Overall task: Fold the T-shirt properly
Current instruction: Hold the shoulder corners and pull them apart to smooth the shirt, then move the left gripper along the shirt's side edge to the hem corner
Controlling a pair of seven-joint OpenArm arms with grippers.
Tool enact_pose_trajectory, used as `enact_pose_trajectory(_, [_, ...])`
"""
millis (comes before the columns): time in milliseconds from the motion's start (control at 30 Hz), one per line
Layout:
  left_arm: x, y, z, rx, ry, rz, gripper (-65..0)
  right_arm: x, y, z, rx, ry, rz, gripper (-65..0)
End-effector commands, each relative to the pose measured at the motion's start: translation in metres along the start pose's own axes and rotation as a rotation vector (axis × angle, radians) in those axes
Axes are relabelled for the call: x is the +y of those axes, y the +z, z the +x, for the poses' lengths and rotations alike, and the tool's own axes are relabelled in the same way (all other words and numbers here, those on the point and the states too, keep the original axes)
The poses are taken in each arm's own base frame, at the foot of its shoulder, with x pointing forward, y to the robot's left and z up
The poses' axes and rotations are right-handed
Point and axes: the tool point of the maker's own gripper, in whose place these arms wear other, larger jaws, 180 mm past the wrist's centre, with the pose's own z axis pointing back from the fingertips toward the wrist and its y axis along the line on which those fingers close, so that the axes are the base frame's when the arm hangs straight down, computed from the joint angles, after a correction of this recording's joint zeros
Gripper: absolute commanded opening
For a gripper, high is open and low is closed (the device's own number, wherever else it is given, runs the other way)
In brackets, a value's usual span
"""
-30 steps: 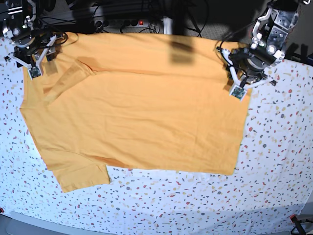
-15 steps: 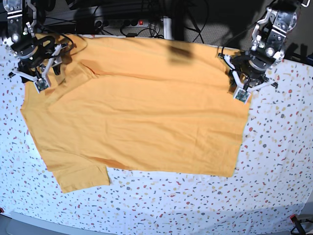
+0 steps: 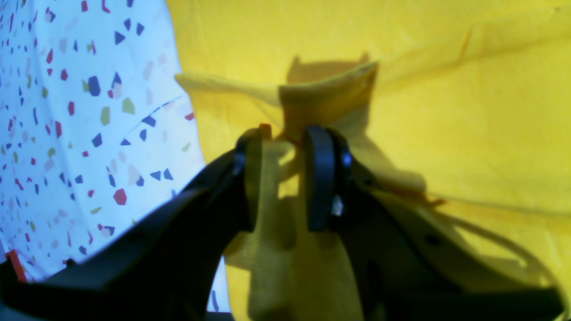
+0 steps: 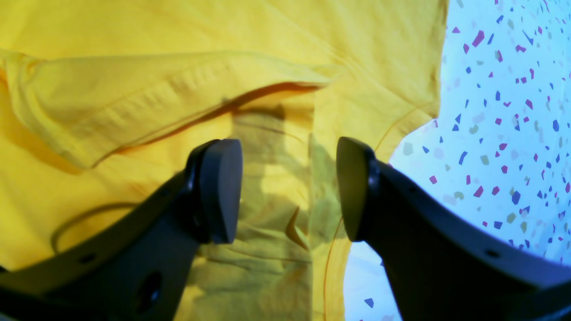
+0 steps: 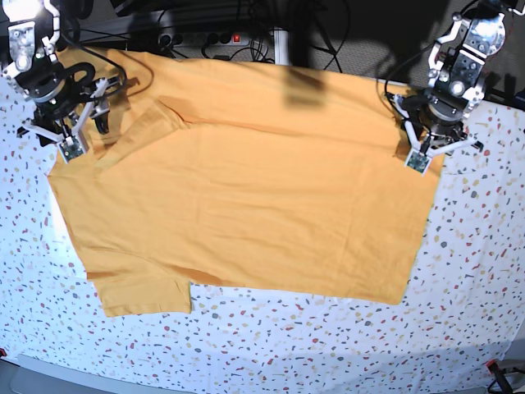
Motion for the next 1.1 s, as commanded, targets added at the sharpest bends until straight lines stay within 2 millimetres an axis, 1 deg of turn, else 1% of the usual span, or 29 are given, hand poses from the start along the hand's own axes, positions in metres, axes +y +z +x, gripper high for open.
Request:
enact_pose_trajectory(0, [0.004,0.001,-0.021,0.093,-0.004,0.003,-48.6,-0.008,0.003,0.012,-0.038,0.013,-0.018,-31.5])
enact_pose_trajectory(100, [0.004,0.001,-0.02,0.086,-0.004,0.003,-48.6,-0.008,0.003,0.013,-0.04,0.013,-0.019,-31.5])
enact_pose_trajectory(133, [0.004,0.0,-0.017,0.068,-0.005,0.008,-48.6,-0.008,0.003,0.013,-0.04,0.013,-0.019,-31.5])
enact_pose_trajectory(233, [0.016,0.001,-0.005,0.009,0.04,0.071,-48.6,-0.009,0.003,0.012,-0.037,0.021,-0.026,-31.5])
enact_pose_trajectory(433, [0.038,0.007,0.019,-0.055,0.019,0.165,-48.6,-0.01,0.003,0.012,-0.037,0.026,-0.031,-31.5])
enact_pose_trajectory(533, [0.046,0.008,0.033,-0.081,0.026,0.181,-48.6,-0.011,0.003,0.013,-0.04,0.025,-0.033,-31.5])
enact_pose_trajectory(700, [0.055,0.011,0.048,-0.111,0.029,0.199,-48.6,-0.014,0.002,0.019,-0.054,0.025,-0.04,-31.5])
enact_pose_trajectory(767, [0.059,0.014,0.061,-0.152,0.028,0.207,-48.6,-0.015,0.001,0.023,-0.063,0.024,-0.045,-31.5])
enact_pose_trajectory(833, [0.064,0.018,0.077,-0.213,0.025,0.219,-48.6,-0.017,0.001,0.029,-0.091,0.022,-0.047,-31.5])
enact_pose_trajectory(967, [0.081,0.028,0.12,-0.367,0.016,0.255,-48.6,-0.012,0.004,0.053,-0.217,-0.021,-0.022,-31.4])
enact_pose_trajectory(1067, [0.094,0.038,0.15,-0.461,0.005,0.281,-48.6,-0.004,0.003,0.063,-0.264,-0.094,0.005,-31.4])
